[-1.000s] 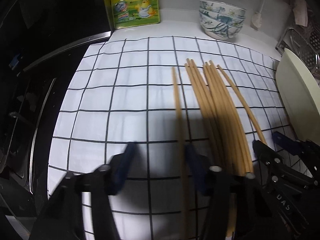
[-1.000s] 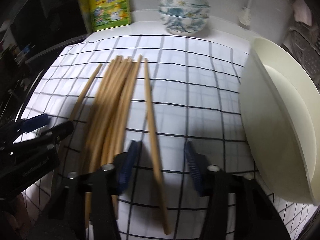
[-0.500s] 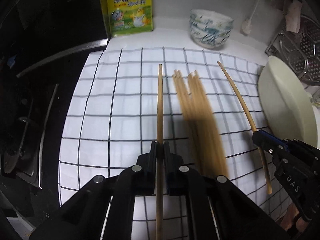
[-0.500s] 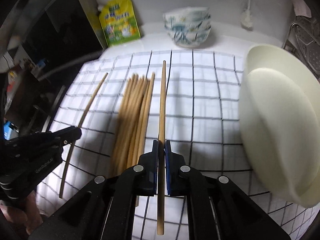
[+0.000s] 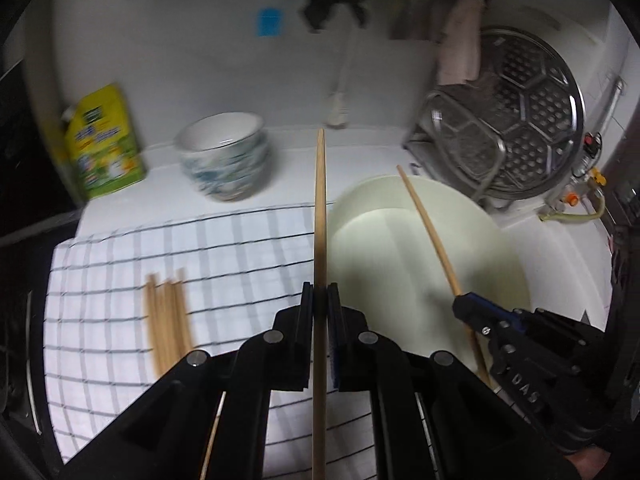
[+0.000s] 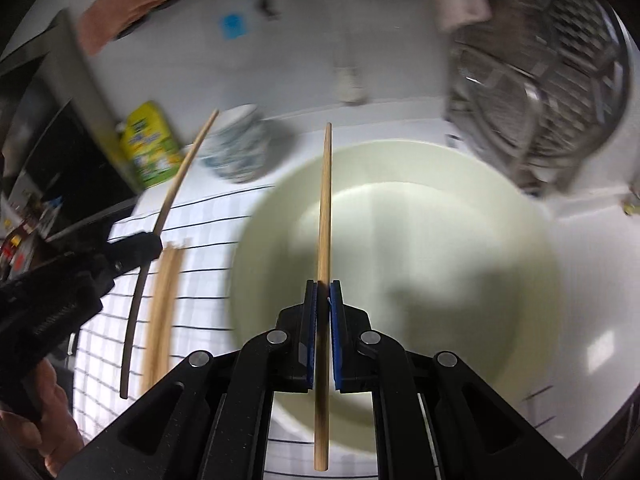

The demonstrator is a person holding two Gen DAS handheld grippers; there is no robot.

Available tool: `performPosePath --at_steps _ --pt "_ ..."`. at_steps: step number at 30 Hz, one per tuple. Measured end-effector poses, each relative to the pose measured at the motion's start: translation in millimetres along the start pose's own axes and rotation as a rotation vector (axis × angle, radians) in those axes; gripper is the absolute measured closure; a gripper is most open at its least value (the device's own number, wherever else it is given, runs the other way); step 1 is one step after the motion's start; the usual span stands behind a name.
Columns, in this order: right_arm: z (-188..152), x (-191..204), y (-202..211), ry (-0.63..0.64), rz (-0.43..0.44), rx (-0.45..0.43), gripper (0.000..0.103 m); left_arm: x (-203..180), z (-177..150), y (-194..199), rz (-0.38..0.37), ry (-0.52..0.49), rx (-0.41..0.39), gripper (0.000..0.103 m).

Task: Organize utensils
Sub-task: 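Lift both held chopsticks and carry them over the white basin, then lower both chopsticks into the basin and open both grippers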

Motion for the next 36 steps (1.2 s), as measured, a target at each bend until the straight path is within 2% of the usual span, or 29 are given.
performPosePath --at_steps 2,6,13,18,19,21,22,23,25,28,36 --pt "-2 -25 -3 -0.023 -0.014 0.006 0.097 -29 5 -16 -0.014 -0.036 0.007 0.095" --pt "-2 -60 -16 -0.052 -0.023 0.034 0.097 -60 4 -46 -0.016 -0.071 0.050 0.095" --pt "-6 -76 -41 -0.066 0.002 0.087 0.097 -78 -3 -79 0.022 -0.085 0.113 0.095" --pt "-9 -86 -48 -0.077 0.012 0.104 0.096 -77 -3 -88 0.042 -0.073 0.135 0.095" --pt "-8 -88 -48 -0.081 0.012 0.104 0.094 -77 -3 -89 0.046 -0.070 0.137 0.095" --pt "-5 -91 -46 -0.087 0.013 0.096 0.082 -76 -3 -89 0.055 -0.066 0.136 0.094" --pt "-3 -92 -44 -0.087 0.010 0.087 0.078 -76 -2 -87 0.060 -0.064 0.132 0.090" --pt "-3 -92 -42 -0.087 0.010 0.082 0.078 -75 -1 -86 0.063 -0.063 0.129 0.086" --pt "0 -92 -39 -0.083 0.007 0.074 0.078 -74 1 -82 0.070 -0.057 0.114 0.066" --pt "1 -92 -35 -0.082 0.005 0.069 0.078 -70 4 -72 0.076 -0.052 0.084 0.049" --pt "1 -82 -22 -0.076 -0.011 0.056 0.078 -61 11 -48 0.084 -0.061 0.036 0.047"
Point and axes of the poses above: each gripper's, at about its wrist camera, not at the fingertips, and y roughly against the way its jaws point, x to its left, z to its top, the point moved 7 cm from there along -y, roughly the way its jaws point, and after that the axes turned 1 degree about y, right-handed, at the moved point
